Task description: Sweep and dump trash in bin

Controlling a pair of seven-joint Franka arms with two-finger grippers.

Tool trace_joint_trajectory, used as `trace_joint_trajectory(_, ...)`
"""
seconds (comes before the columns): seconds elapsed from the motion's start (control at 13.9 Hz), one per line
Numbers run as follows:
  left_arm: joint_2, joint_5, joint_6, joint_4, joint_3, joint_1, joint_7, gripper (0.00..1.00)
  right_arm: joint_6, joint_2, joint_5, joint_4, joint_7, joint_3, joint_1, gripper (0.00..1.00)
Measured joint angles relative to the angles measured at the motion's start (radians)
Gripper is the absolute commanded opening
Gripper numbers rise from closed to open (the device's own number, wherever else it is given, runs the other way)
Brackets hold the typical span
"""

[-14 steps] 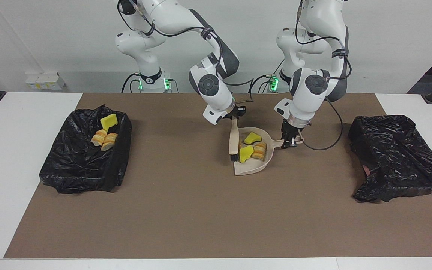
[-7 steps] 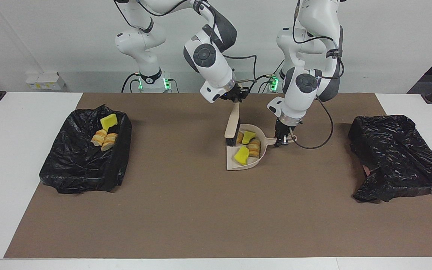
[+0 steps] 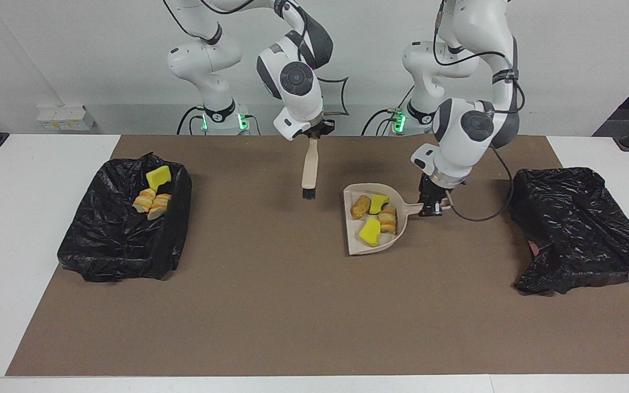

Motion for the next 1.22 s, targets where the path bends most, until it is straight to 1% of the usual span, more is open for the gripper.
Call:
trace_joint_trajectory(0.14, 0.015, -0.007, -0.114, 0.11, 0.003, 0.067, 0.061, 0.0, 0.047, 0.0, 0.001, -0.033, 0.0, 0.002, 0.05, 0.0)
trace_joint_trajectory(0.36, 0.024, -0.007, -0.218, 0.232, 0.004, 0.159, 0.095, 0.0, 0.13, 0.013, 0.001, -0.087, 0.004, 0.005, 0.136, 0.0)
trace_joint_trajectory(0.5, 0.029, -0.007, -0.286, 0.302, 0.007, 0.229, 0.152, 0.0, 0.154, 0.017, 0.001, -0.132, 0.004, 0.006, 0.161, 0.0)
trace_joint_trajectory(0.65, 0.04, -0.007, -0.35, 0.357, 0.007, 0.318, 0.222, 0.0, 0.156, 0.017, 0.001, -0.158, 0.004, 0.005, 0.161, 0.0)
trace_joint_trajectory(0.86, 0.069, -0.007, -0.383, 0.421, 0.011, 0.443, 0.343, 0.0, 0.18, 0.019, 0.001, -0.172, 0.022, 0.002, 0.159, 0.0)
trace_joint_trajectory(1.01, 0.085, -0.003, -0.383, 0.447, 0.014, 0.517, 0.401, 0.0, 0.216, 0.025, 0.001, -0.175, 0.025, -0.002, 0.156, 0.0)
trace_joint_trajectory(1.22, 0.098, 0.029, -0.387, 0.477, 0.02, 0.619, 0.493, 0.0, 0.235, 0.03, 0.001, -0.175, 0.025, -0.004, 0.155, 0.0)
